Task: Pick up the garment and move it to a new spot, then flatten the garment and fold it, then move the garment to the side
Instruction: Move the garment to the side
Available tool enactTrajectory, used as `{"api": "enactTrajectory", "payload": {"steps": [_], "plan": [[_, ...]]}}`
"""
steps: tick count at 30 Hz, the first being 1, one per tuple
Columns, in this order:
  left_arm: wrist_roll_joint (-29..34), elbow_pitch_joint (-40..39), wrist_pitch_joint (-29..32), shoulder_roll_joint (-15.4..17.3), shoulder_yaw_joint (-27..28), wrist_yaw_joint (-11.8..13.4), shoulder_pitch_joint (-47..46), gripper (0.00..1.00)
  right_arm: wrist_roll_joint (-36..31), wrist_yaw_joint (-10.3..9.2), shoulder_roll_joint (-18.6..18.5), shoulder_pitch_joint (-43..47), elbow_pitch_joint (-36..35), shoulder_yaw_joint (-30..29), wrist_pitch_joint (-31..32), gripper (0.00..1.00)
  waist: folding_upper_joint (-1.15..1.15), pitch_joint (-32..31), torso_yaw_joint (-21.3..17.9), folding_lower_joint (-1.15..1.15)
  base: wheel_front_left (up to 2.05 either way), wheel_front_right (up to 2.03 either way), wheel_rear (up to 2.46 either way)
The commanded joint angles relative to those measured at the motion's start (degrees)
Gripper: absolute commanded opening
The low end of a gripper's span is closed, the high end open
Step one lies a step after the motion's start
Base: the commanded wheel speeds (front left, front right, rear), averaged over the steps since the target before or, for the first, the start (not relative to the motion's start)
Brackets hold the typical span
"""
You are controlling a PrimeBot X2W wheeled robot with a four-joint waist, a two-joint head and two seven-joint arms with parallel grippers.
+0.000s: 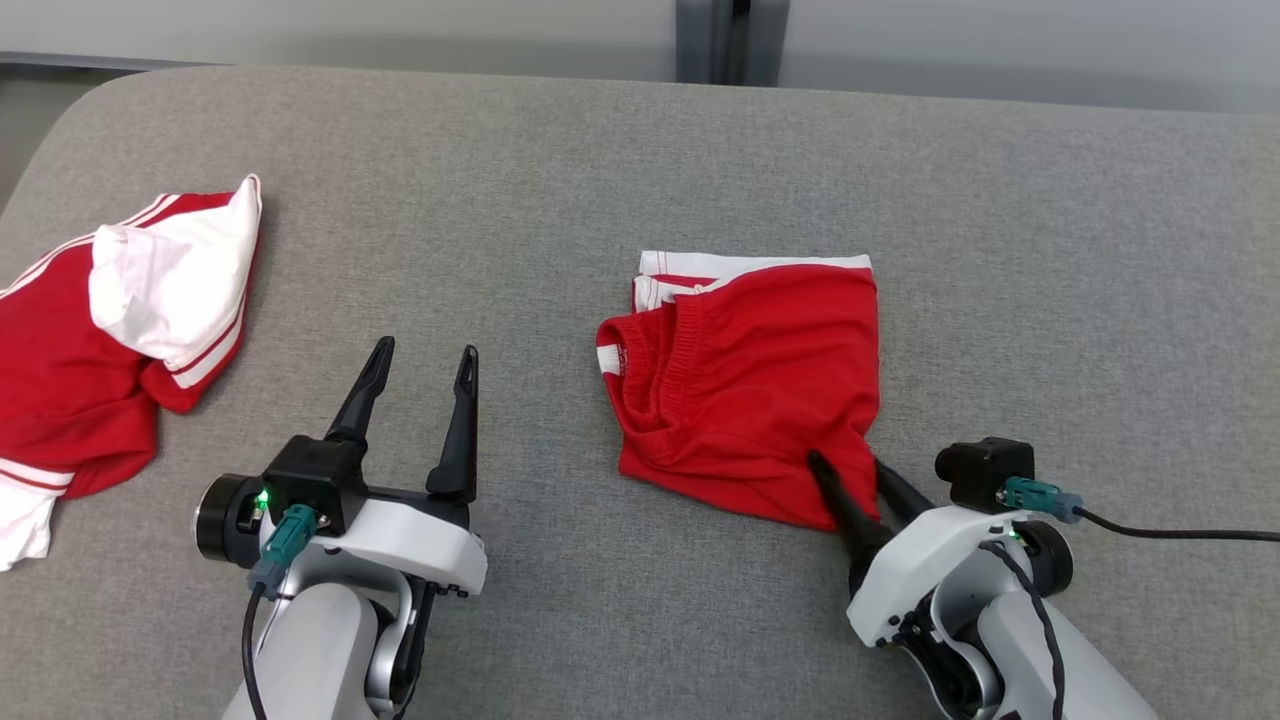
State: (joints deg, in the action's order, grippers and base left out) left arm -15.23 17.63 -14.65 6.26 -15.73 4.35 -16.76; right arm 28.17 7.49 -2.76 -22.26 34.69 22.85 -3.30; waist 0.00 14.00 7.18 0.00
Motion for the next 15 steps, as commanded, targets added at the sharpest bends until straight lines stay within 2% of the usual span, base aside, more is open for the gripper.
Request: {"api": "enactTrajectory", "payload": {"steps": [1, 7, 15], "plan": [[-0.18, 0.24, -0.26, 0.02, 0.02, -0.08, -0.65, 1.0, 0.99, 0.02, -0.31, 0.21, 0.98, 0.6, 0.15, 0.0, 0.0, 0.22, -0.44, 0.0, 0.0, 0.0, 0.0], [-0.12, -0.4, -0.39, 0.11, 0.17, -0.04, -1.29, 1.0, -2.17, 0.0, -0.8, -1.02, 1.08, -1.16, -1.64, 0.0, 0.0, 0.67, -2.82, 0.0, 0.0, 0.0, 0.0], [1.12, -4.01, -0.26, 1.49, -0.3, 0.04, -2.27, 1.0, -9.65, -0.07, -4.9, 0.52, -1.98, -4.09, -0.6, 0.0, 0.0, 3.99, -10.21, 0.0, 0.0, 0.0, 0.0]]}}
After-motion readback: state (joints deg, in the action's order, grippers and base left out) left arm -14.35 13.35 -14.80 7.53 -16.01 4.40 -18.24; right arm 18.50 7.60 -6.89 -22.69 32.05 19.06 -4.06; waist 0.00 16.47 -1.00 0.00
